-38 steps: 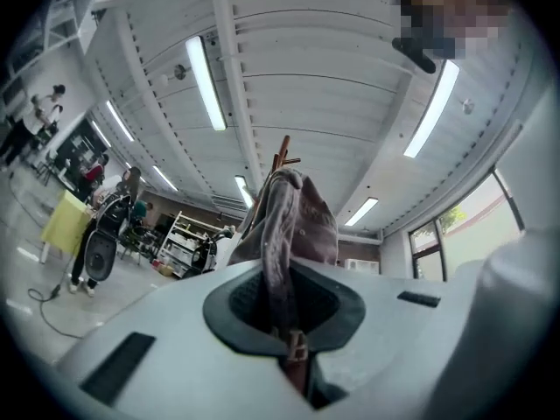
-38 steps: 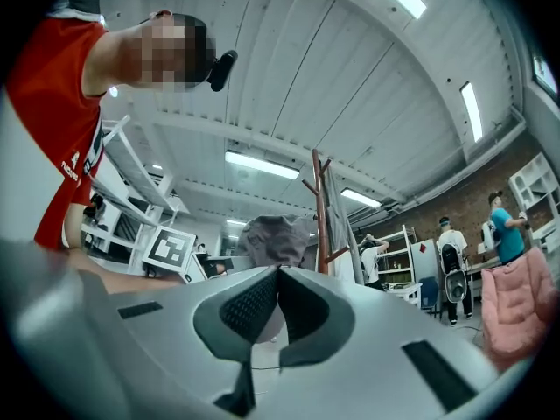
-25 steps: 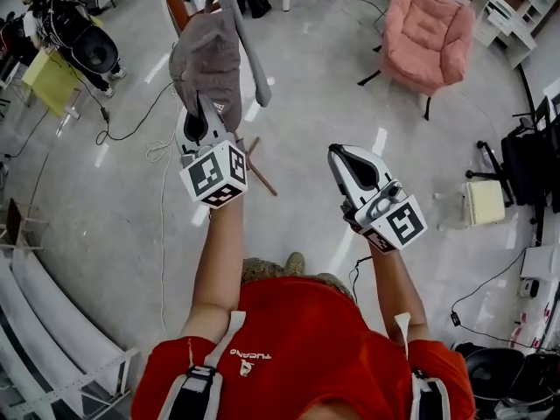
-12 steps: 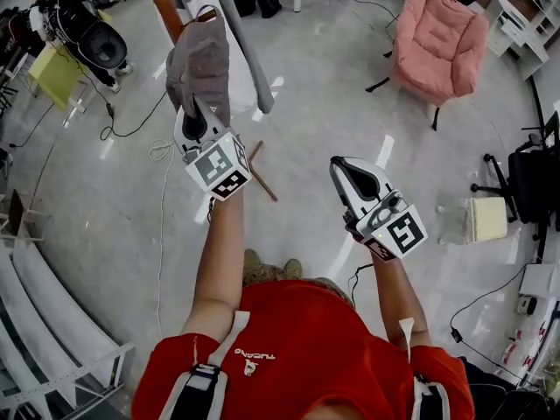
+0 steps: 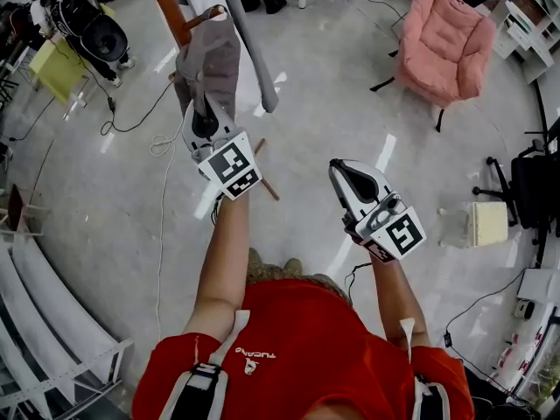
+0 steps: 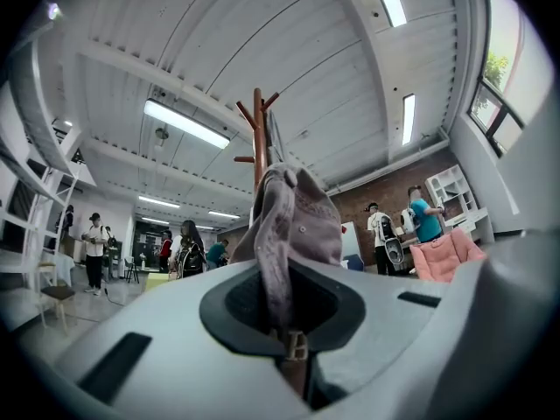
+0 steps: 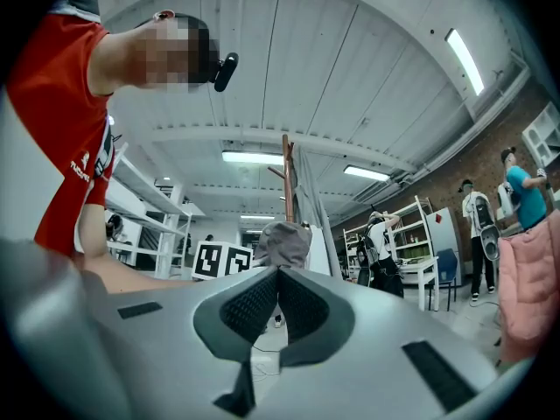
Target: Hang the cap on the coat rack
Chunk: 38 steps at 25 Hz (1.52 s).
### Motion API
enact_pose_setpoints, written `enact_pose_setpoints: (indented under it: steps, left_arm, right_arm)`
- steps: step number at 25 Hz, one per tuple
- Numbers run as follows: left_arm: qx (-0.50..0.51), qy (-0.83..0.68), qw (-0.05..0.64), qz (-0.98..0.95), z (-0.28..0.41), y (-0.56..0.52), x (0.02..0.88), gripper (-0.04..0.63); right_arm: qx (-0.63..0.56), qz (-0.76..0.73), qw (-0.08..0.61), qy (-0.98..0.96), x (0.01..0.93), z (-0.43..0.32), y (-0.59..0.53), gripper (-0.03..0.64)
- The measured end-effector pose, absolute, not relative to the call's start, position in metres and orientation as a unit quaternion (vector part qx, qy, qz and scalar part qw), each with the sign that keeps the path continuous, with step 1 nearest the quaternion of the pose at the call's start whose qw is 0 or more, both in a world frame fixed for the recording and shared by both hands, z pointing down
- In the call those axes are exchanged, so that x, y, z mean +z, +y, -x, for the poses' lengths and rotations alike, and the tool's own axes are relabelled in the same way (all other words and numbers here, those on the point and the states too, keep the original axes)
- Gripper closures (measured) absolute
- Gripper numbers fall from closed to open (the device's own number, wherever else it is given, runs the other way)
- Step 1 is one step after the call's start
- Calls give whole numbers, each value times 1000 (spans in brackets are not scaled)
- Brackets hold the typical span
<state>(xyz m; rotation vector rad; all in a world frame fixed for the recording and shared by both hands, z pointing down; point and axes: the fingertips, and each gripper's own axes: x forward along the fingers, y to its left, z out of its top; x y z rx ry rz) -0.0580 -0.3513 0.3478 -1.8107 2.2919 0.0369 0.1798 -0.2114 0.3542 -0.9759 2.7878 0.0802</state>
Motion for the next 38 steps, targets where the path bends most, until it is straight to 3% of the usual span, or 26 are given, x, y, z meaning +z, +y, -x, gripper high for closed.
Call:
enact_pose_setpoints:
  steps: [9,20,23,31,33,36,38]
  left_arm:
    - [-1,780,61,622,71,-360,377,567]
    - [-10,663,38,748,19,-358,408,290]
    - [-4,624,40,780,4,-346,411,269]
    - [45,531,38,845,-17,-313,385,274]
    - [62,510,33,857,-15,-305,373,345]
    - [86,485,27,870,-8,-295,356,514]
    - [99,471,27,876,-4,-289,345,550]
  right_arm:
    - [20,326,93,940,357,-171,-217,594]
    - [8,330,100,939,361,-158,-230,594]
    - [4,331,102,938,361,-152,-234,594]
    - [0,333,110,936,359,-132,-243,594]
    - [0,333,115,936,355,-125,-245,594]
    - [2,331,124,935,347,-114,-247,594]
    - [8,328,126,936,344,-107,-248,594]
